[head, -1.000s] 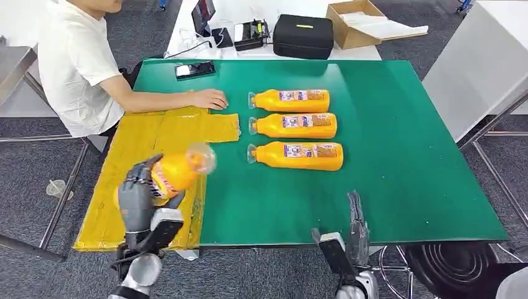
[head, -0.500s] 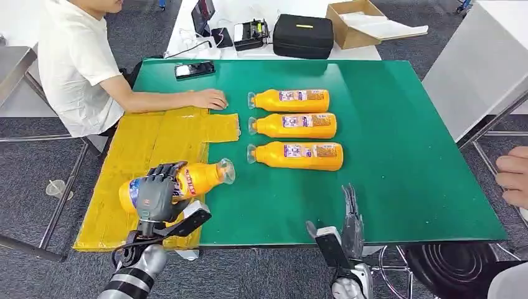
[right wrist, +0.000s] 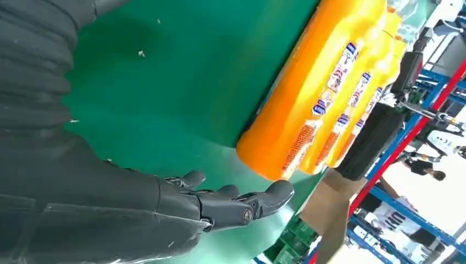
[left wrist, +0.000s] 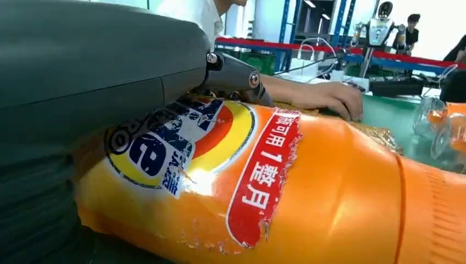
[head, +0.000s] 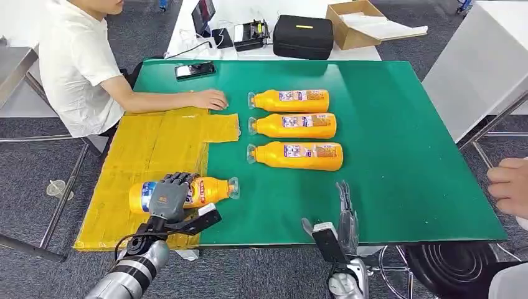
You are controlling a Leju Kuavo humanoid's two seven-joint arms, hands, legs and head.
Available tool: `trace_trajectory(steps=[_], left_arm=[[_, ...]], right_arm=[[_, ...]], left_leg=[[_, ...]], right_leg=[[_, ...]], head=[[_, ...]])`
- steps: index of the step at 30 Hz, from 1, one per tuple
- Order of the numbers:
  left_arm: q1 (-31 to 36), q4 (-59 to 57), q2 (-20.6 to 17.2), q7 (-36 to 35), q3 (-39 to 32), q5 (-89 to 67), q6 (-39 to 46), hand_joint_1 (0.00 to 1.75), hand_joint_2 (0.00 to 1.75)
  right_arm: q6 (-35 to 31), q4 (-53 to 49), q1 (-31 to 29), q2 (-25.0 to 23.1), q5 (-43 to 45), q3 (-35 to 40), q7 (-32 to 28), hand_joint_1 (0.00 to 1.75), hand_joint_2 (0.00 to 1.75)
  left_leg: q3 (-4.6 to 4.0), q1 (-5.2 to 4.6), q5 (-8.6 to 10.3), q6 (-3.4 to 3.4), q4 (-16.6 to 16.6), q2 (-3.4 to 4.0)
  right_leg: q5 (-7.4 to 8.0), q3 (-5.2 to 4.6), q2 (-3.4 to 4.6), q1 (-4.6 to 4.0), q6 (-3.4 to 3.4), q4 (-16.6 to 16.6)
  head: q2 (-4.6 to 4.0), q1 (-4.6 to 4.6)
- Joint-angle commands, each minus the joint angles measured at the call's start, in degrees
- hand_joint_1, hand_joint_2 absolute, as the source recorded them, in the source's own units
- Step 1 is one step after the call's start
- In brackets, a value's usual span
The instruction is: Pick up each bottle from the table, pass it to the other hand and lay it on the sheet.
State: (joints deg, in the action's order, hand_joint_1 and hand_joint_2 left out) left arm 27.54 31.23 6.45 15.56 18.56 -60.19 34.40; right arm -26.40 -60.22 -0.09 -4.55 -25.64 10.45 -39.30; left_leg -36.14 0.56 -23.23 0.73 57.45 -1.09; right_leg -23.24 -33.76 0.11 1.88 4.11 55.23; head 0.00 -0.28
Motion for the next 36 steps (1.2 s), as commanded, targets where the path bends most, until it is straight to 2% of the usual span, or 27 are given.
trace_trajectory(steps=[1, 8, 9, 15, 17, 18, 19, 20, 21, 25, 29, 33, 35, 36], left_arm=[[2.18, -6.76, -0.72, -0.5, 1.55, 0.12, -0.81, 1.75, 1.75], [2.49, -7.36, -0.87, -1.11, 2.09, -0.62, -1.48, 1.75, 1.75], [2.8, -8.06, -0.98, -1.65, 2.56, -1.15, -3.03, 1.75, 0.0], [3.2, -9.99, -1.27, -2.28, 3.09, -0.63, -10.74, 1.75, 0.0], [2.92, -10.14, -1.46, -2.37, 3.28, -0.79, -11.16, 1.75, 0.0], [2.86, -10.23, -1.37, -2.54, 3.06, -0.5, -11.71, 1.69, 0.0], [2.86, -10.23, -1.37, -2.54, 3.06, -0.5, -11.71, 1.68, 0.0], [2.86, -10.23, -1.37, -2.53, 3.1, -0.4, -12.9, 1.5, 0.0], [3.95, -11.48, -2.08, 1.23, 4.75, 0.54, -24.91, 0.02, 0.0], [4.13, -10.38, -4.58, 4.12, 6.72, 1.48, -32.3, 0.0, 0.0], [4.29, -10.17, -5.39, 5.31, 7.85, 2.07, -35.04, 0.0, 0.0], [4.69, -10.36, -6.01, 5.59, 8.66, 2.63, -36.93, 0.0, 0.0], [4.78, -10.37, -6.16, 5.64, 8.63, 2.7, -37.05, 0.0, 0.0], [4.86, -10.45, -6.17, 5.78, 8.74, 2.91, -37.57, 0.0, 0.0]], right_arm=[[0.6, 3.98, -2.03, -0.2, 0.11, -0.68, -0.1, 0.0, 1.75], [0.78, 4.27, -2.22, -0.25, 0.21, -0.74, -0.22, 0.0, 1.75], [0.98, 4.69, -2.46, -0.31, 0.34, -0.83, -0.5, 0.0, 1.75], [1.1, 5.9, -3.02, -0.22, 0.97, -1.17, -0.7, 0.0, 1.75], [1.14, 5.99, -3.06, -0.16, 0.92, -1.13, -0.7, 0.0, 1.75], [1.17, 6.21, -3.08, -0.1, 0.88, -1.14, -0.7, 0.0, 1.75], [1.17, 6.21, -3.08, -0.1, 0.88, -1.14, -0.7, 0.0, 1.75], [1.03, 6.47, -3.09, -0.07, 0.8, -1.13, -0.7, 0.0, 1.75], [1.24, 6.34, -3.25, 0.28, 1.19, -0.66, -0.7, 0.0, 1.75], [0.68, 7.65, -4.64, 1.1, 3.12, 1.41, -0.7, 0.0, 1.75], [-0.11, 8.28, -5.08, 1.54, 4.14, 2.6, -0.7, 0.0, 1.75], [-0.61, 8.68, -5.54, 1.87, 4.74, 3.4, -0.7, 0.0, 1.75], [-0.61, 8.74, -5.62, 1.89, 4.77, 3.38, -0.7, 0.0, 1.75], [-0.65, 8.82, -5.72, 1.92, 4.87, 3.52, -0.7, 0.0, 1.75]], left_leg=[[0.31, 0.05, -0.11, -0.03, 0.02, 0.24], [0.41, 0.04, -0.07, -0.03, 0.0, 0.19], [0.45, 0.05, -0.1, -0.04, 0.02, 0.23], [0.45, 0.0, -0.03, -0.03, -0.05, 0.13], [0.64, 0.06, -0.13, -0.04, -0.01, 0.29], [0.59, -0.01, -0.03, -0.03, -0.07, 0.1], [0.73, 0.03, -0.08, -0.04, -0.09, 0.2], [0.8, 0.0, -0.06, -0.04, -0.1, 0.19], [0.8, -0.01, -0.06, -0.04, -0.09, 0.11], [0.95, 0.03, -0.06, -0.07, -0.1, 0.3], [1.39, -0.02, -0.04, -0.04, -0.18, -0.04], [1.57, 0.02, -0.07, -0.07, -0.18, 0.09], [1.65, -0.05, -0.08, -0.07, -0.19, -0.1], [1.57, -0.02, -0.04, -0.08, -0.24, 0.09]], right_leg=[[-0.04, 0.28, 0.14, -0.1, -0.24, -0.04], [-0.03, 0.38, 0.11, -0.07, -0.2, -0.03], [-0.05, 0.43, 0.12, -0.1, -0.26, -0.02], [0.0, 0.46, 0.1, -0.03, -0.13, -0.06], [-0.05, 0.64, 0.19, -0.12, -0.32, -0.07], [0.0, 0.62, 0.08, -0.02, -0.15, -0.07], [-0.03, 0.75, 0.14, -0.07, -0.27, -0.1], [-0.02, 0.8, 0.16, -0.04, -0.2, -0.1], [-0.03, 0.83, 0.1, -0.03, -0.15, -0.08], [0.02, 0.87, 0.25, -0.08, -0.28, -0.09], [-0.12, 1.4, -0.04, -0.02, -0.25, -0.11], [-0.17, 1.48, 0.08, -0.08, -0.44, -0.14], [-0.25, 1.65, -0.06, 0.01, -0.34, -0.09], [-0.15, 1.54, 0.08, -0.05, -0.45, -0.15]], head=[[0.0, 0.0], [0.0, 0.0], [0.0, 0.0], [0.0, -0.02], [0.0, 0.0], [0.0, 0.0], [0.0, 0.0], [0.0, 0.0], [0.0, 0.0], [0.0, 0.0], [0.0, 0.0], [0.0, -0.02], [0.0, -0.02], [0.0, 0.0]])
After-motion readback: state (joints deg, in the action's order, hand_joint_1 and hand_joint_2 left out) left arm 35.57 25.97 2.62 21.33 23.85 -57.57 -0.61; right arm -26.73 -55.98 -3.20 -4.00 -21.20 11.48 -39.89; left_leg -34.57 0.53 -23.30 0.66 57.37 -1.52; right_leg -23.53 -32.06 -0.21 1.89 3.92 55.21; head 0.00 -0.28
